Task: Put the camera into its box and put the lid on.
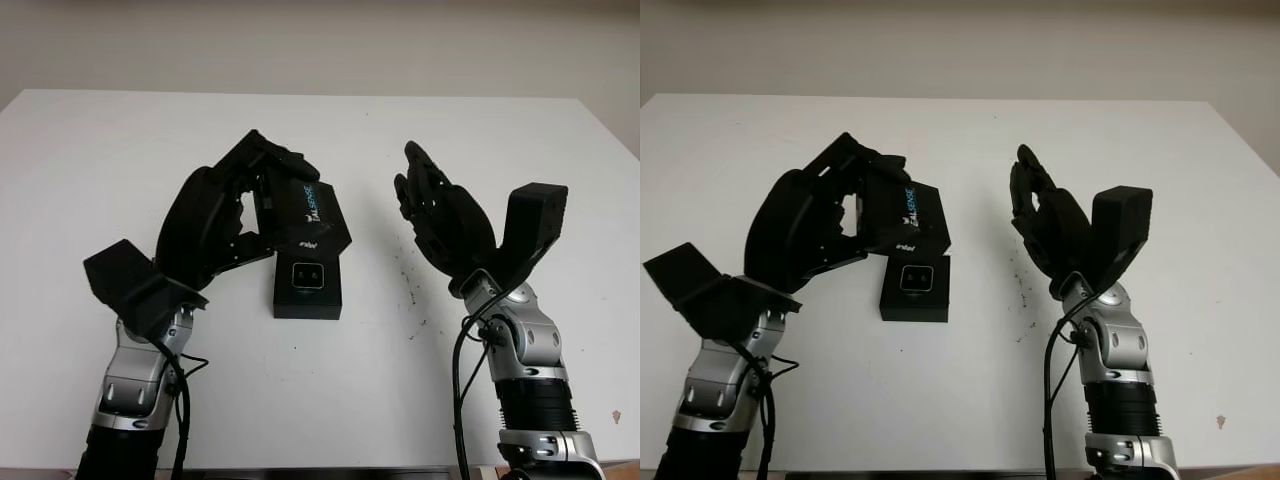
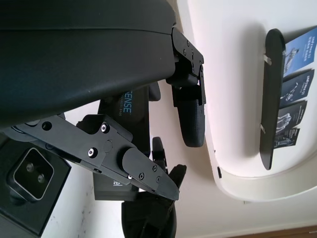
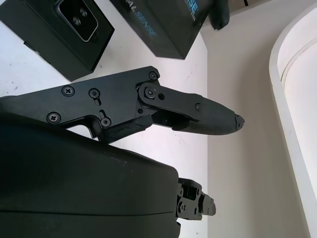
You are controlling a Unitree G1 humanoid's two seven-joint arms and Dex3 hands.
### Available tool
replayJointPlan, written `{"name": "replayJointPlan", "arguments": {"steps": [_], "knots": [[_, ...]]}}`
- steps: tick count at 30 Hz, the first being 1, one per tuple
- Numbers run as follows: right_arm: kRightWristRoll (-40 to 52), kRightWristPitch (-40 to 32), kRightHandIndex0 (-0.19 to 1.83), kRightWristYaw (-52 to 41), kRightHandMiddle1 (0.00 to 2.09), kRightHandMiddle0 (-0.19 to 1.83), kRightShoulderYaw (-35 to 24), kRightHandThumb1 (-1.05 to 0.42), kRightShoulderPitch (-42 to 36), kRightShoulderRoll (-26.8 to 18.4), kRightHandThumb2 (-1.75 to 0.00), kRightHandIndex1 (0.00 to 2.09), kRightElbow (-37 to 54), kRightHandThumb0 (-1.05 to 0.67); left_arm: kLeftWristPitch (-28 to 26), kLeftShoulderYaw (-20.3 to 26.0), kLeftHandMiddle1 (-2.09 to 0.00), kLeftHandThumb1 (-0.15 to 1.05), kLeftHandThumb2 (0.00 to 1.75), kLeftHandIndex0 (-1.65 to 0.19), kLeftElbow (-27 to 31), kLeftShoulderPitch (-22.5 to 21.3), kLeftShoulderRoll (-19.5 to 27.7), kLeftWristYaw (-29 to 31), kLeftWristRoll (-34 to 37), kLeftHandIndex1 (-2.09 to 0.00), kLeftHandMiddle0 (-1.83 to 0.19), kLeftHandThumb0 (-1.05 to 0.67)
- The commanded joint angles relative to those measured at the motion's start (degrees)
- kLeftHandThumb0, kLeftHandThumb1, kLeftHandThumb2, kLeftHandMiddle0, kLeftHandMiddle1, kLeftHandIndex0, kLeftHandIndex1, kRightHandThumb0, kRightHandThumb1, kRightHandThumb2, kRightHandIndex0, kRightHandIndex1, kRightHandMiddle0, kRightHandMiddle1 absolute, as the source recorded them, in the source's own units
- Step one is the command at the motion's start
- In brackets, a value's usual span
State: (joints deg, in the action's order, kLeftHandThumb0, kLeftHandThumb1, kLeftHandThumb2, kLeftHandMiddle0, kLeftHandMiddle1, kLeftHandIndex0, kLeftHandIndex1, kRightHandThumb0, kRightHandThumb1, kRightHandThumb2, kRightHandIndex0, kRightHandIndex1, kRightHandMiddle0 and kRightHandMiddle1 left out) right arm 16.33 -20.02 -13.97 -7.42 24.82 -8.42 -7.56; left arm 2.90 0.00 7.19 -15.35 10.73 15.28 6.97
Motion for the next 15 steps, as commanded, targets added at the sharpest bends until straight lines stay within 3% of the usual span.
{"name": "replayJointPlan", "arguments": {"steps": [1, 11, 15], "knots": [[0.0, 0.9, -0.12, -0.1, 0.06, -0.09, -0.2, -1.05, -0.1, 0.1, -0.59, 0.06, 0.0, -0.71, 0.7, -0.6, -1.56, 0.98, 0.05, -0.29, -1.0, -1.3, -0.6, 0.0, -0.4, -1.50, -0.41, -0.19], [-0.1, 1.3, -0.10, 0.2, 0.06, -0.07, -0.1, -1.05, -0.3, 0.3, -0.58, 0.06, -0.2, -0.71, 2.4, -2.3, -1.59, 0.96, 0.05, -0.34, -7.0, -3.3, -3.1, 2.4, 0.4, -1.51, -0.47, -0.20], [-0.2, 1.2, -0.10, 0.2, 0.06, -0.08, 0.0, -1.05, -0.3, 0.2, -0.58, 0.06, -0.4, -0.72, 6.0, -3.3, -1.57, 0.96, 0.05, -0.33, -11.6, -3.8, -4.1, 4.0, 0.3, -1.48, -0.44, -0.20]]}}
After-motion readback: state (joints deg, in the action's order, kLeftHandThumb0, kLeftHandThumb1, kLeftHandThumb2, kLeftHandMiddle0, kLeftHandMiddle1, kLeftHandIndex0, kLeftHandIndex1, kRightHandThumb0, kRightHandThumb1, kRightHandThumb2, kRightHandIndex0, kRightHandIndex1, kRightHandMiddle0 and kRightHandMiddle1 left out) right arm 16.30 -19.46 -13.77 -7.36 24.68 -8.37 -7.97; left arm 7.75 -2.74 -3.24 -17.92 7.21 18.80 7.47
